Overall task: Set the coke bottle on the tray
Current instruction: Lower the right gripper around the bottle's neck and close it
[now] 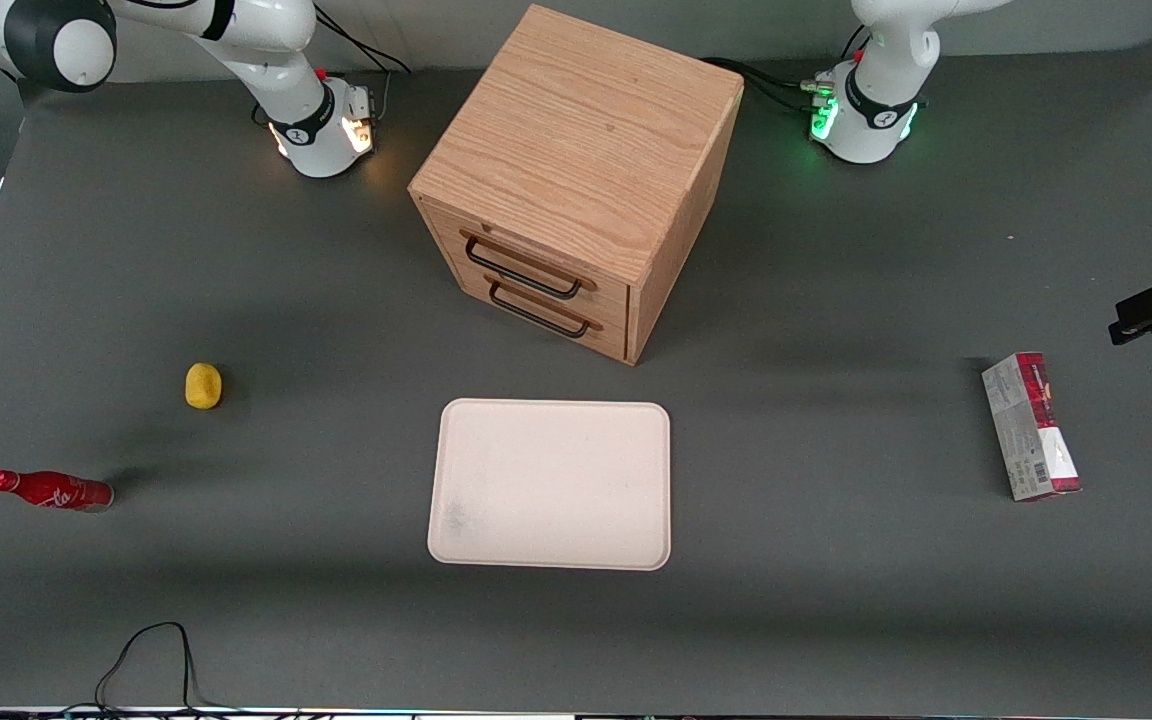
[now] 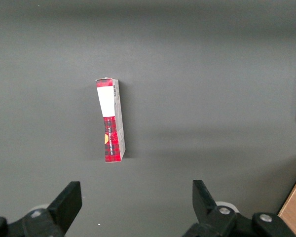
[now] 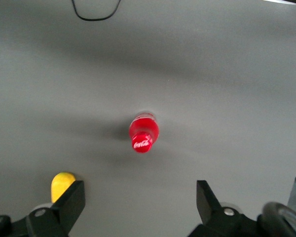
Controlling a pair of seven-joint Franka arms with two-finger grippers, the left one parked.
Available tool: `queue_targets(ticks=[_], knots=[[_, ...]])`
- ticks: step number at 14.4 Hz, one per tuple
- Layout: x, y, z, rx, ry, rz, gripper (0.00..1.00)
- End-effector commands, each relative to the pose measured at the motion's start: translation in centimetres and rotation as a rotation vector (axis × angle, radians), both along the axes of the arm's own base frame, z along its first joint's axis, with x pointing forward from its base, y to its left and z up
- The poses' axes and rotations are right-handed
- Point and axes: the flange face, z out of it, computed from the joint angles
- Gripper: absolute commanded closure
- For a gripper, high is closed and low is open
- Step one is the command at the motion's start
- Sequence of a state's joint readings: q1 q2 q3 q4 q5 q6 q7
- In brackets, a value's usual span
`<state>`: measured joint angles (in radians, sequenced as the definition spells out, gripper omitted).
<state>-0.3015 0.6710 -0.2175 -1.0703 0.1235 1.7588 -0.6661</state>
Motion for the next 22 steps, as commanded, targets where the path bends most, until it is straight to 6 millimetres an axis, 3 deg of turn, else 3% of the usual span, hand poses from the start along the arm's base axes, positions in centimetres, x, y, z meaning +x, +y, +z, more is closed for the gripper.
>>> queue_targets(ticks=[1,5,13,17,20,22], knots=[[0.2,-0.1,-2.7,0.010,-0.021,0.007,0.00],[0.0,-0.3,-6.5,0.043,-0.034,-0.014,0.00],[0.9,0.1,-11.7,0.028,-0.038,-0.012,0.00],[1.2,0.3,-13.5,0.026,-0.032,-0.010,0.00],[1.4,0.8,-13.7,0.025,-0.030,-0.002,0.00],[1.6,1.2,-13.5,0.021,-0.031,0.012,0.19]])
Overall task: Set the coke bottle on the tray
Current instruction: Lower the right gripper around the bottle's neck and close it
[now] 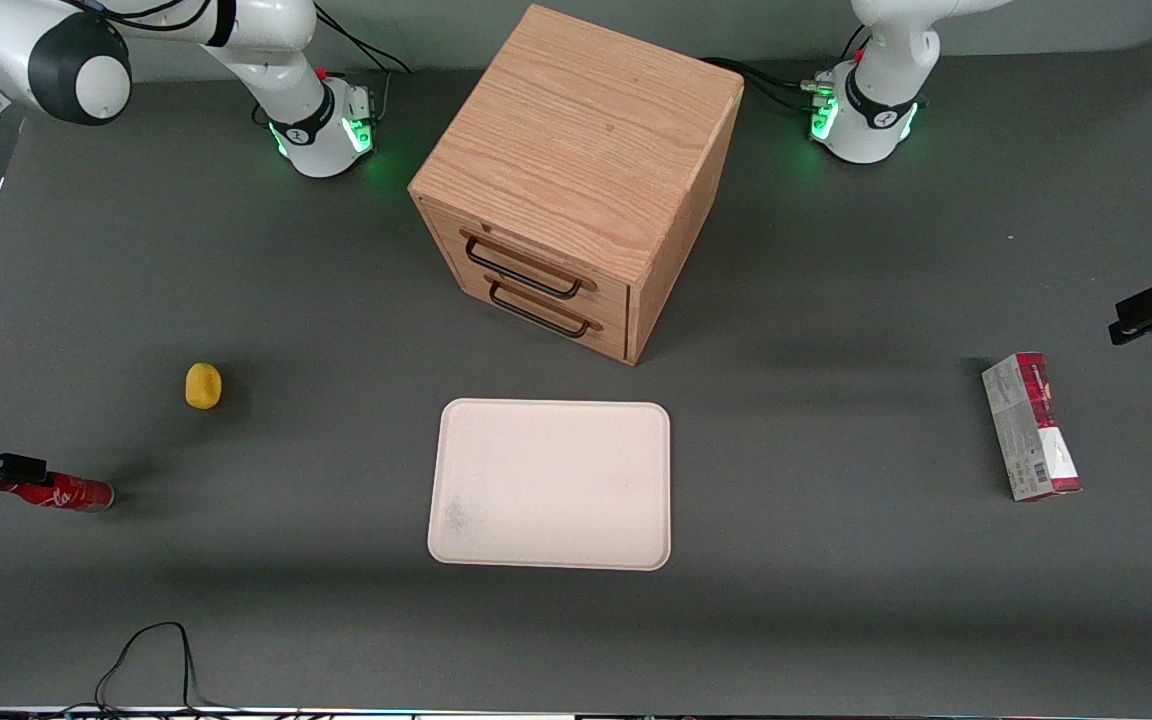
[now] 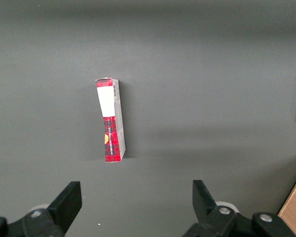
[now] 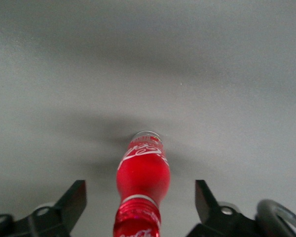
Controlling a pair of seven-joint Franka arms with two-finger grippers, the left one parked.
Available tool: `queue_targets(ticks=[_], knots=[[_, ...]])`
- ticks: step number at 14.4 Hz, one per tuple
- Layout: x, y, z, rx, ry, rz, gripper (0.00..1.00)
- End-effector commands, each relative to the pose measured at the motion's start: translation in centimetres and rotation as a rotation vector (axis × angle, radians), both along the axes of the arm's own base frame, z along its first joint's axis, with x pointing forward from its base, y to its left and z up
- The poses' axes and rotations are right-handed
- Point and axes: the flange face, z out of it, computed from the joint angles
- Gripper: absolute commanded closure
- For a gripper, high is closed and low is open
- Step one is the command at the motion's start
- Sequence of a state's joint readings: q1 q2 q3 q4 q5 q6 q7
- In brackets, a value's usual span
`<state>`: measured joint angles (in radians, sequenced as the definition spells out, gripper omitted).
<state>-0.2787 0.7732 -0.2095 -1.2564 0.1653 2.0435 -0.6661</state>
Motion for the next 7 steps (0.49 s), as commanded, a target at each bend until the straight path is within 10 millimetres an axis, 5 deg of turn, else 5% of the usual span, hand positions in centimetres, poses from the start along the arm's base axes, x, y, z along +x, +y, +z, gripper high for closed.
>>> queue_targets(ticks=[1,5,7], knots=[[0.47,0.52,0.49,0.007,-0.024,0.027,0.39],[0.40,0.51,0.77,0.001,-0.019,0.039,1.00],[0.43,0.51,0.84,0.000,-0.020,0.038,1.00]])
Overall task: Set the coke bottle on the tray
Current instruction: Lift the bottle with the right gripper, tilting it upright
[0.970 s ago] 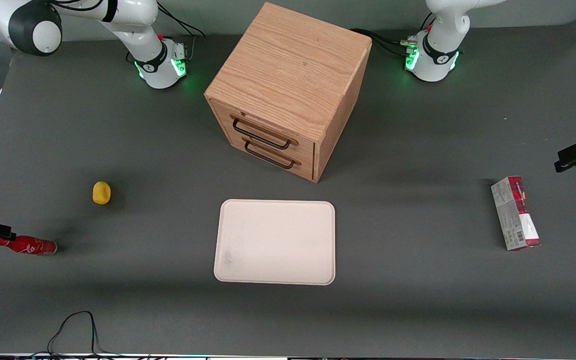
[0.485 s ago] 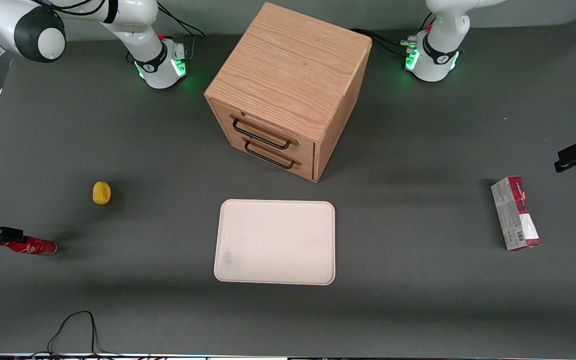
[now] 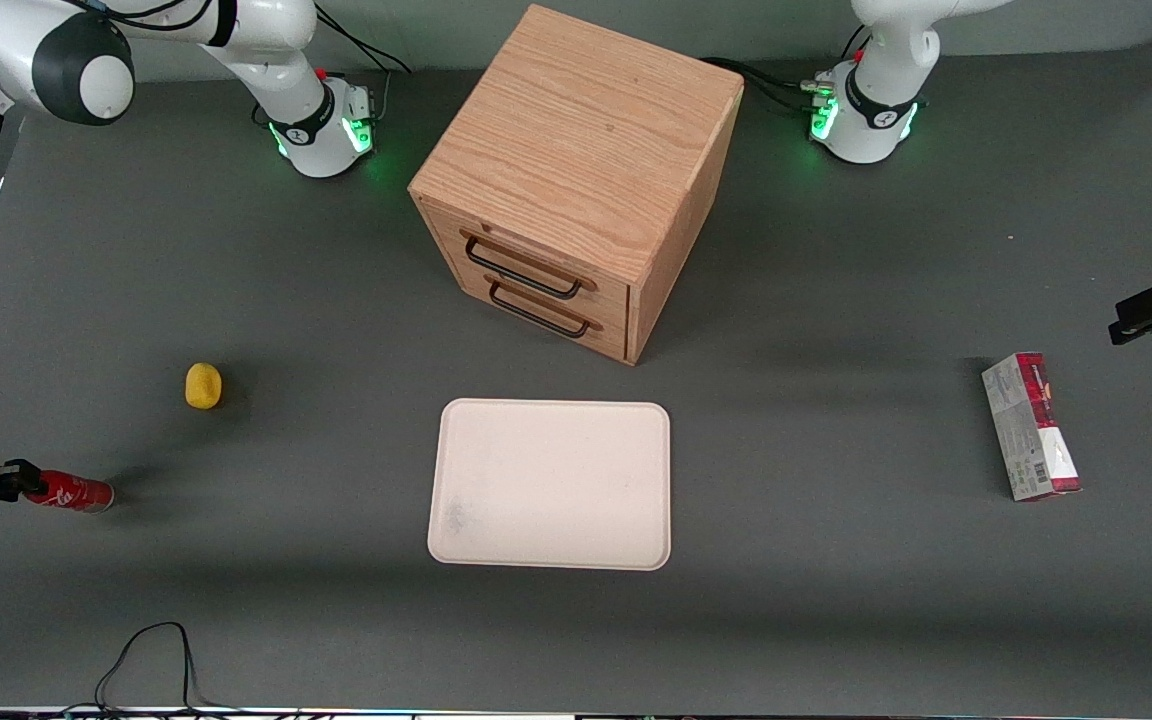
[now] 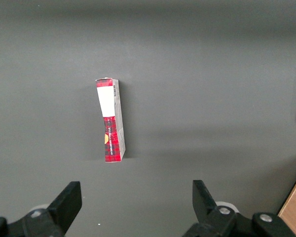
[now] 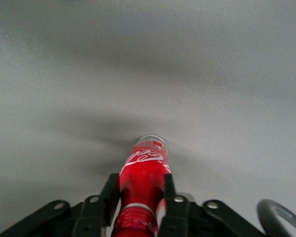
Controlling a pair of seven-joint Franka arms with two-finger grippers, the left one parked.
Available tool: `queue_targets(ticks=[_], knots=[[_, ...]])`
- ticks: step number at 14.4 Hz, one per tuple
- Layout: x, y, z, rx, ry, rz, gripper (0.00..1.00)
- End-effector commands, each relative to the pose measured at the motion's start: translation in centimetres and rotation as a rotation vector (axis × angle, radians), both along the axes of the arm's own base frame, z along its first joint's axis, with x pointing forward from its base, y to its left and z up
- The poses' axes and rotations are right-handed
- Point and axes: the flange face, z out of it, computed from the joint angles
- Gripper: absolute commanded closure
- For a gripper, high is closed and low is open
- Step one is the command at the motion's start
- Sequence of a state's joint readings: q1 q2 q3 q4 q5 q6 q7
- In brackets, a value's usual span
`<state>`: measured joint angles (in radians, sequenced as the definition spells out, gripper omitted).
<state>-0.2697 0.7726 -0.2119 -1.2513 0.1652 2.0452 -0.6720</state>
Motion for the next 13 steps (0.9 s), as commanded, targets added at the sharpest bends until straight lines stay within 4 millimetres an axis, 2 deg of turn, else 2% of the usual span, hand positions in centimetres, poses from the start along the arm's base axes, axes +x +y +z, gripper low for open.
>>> queue_targets(ticks=[1,4,7,10,13], knots=[[0.1,0.0,0.7,0.005,-0.014,0.030,1.00],[0.1,-0.3,2.0,-0.001,-0.025,0.069,1.00],[0.0,-0.3,5.9,0.019,0.006,0.093,1.00],[-0.9,0.3,12.4,0.011,0.027,0.111,1.00],[-3.0,0.9,18.7,0.024,0.040,0.116,1.00]])
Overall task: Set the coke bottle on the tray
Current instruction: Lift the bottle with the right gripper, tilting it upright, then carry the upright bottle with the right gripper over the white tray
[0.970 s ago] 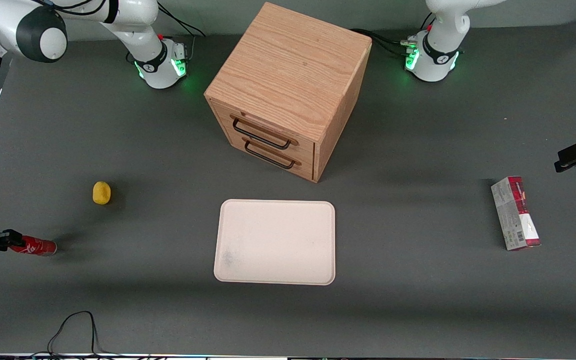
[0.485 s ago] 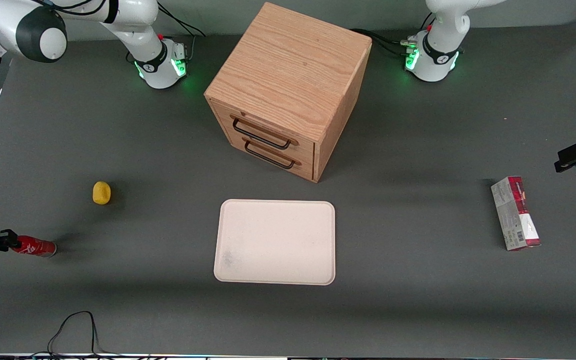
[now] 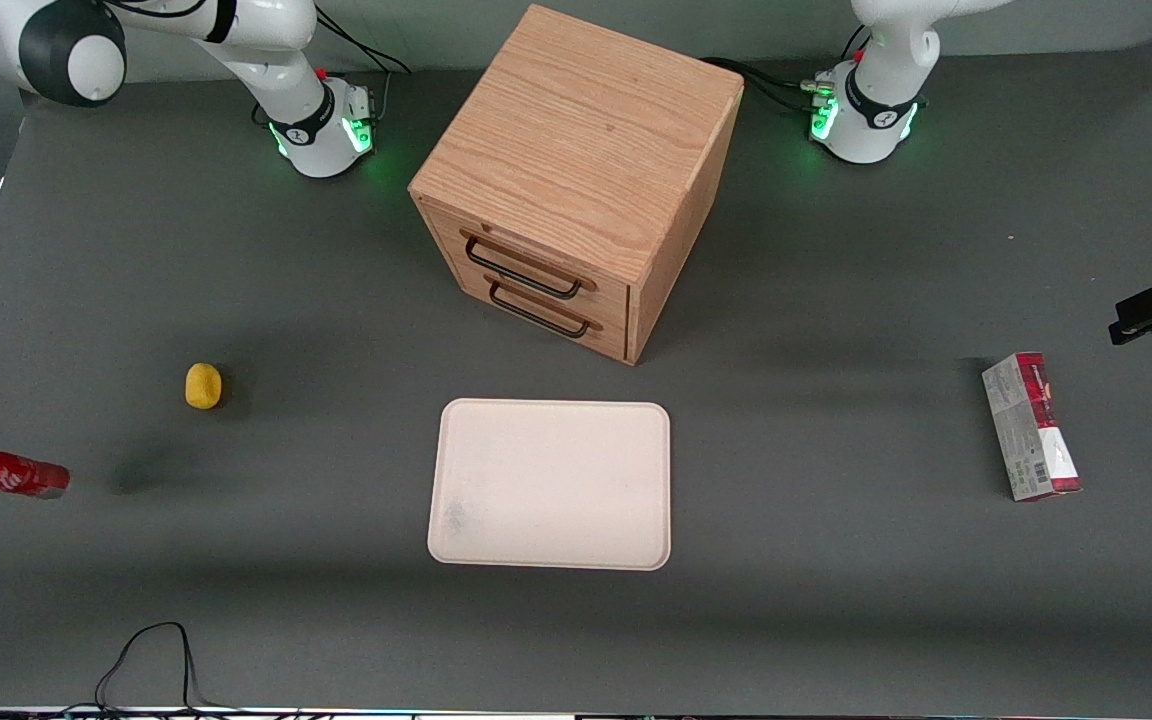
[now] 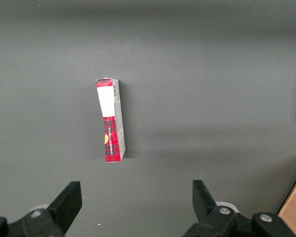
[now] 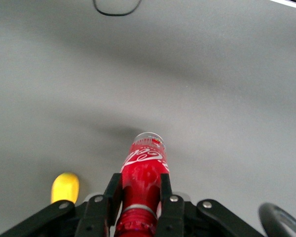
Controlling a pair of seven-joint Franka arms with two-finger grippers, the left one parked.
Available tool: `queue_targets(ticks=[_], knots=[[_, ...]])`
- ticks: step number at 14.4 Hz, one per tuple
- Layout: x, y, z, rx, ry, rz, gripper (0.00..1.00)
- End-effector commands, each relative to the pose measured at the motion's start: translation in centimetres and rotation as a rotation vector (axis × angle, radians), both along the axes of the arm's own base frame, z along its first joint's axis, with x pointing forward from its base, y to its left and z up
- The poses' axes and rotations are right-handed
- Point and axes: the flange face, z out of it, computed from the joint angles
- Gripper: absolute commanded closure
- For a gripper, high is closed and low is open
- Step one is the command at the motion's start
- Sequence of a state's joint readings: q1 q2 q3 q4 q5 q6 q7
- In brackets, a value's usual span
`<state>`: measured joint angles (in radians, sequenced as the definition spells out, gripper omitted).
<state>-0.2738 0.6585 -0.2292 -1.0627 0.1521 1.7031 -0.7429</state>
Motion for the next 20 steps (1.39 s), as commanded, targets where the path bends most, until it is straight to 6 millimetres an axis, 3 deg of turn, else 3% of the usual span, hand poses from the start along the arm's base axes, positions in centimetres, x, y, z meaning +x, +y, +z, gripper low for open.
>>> queue_targets(ticks=[1,4,5,6,8,10,15,20], knots=[[-2.6,0.5,6.6,-0.006,0.017,0.032,1.00],[-5.0,1.3,12.8,-0.018,0.004,0.080,1.00],[-6.9,1.7,16.3,-0.018,-0.012,0.079,1.00],[-7.7,2.0,18.0,-0.020,-0.028,0.081,1.00],[-8.5,2.8,19.6,-0.018,-0.040,0.088,1.00],[-7.7,5.1,20.0,-0.013,-0.046,0.118,1.00],[-4.7,19.1,22.2,-0.015,-0.084,0.261,1.00],[-3.6,37.5,21.6,0.007,-0.094,0.224,1.00]])
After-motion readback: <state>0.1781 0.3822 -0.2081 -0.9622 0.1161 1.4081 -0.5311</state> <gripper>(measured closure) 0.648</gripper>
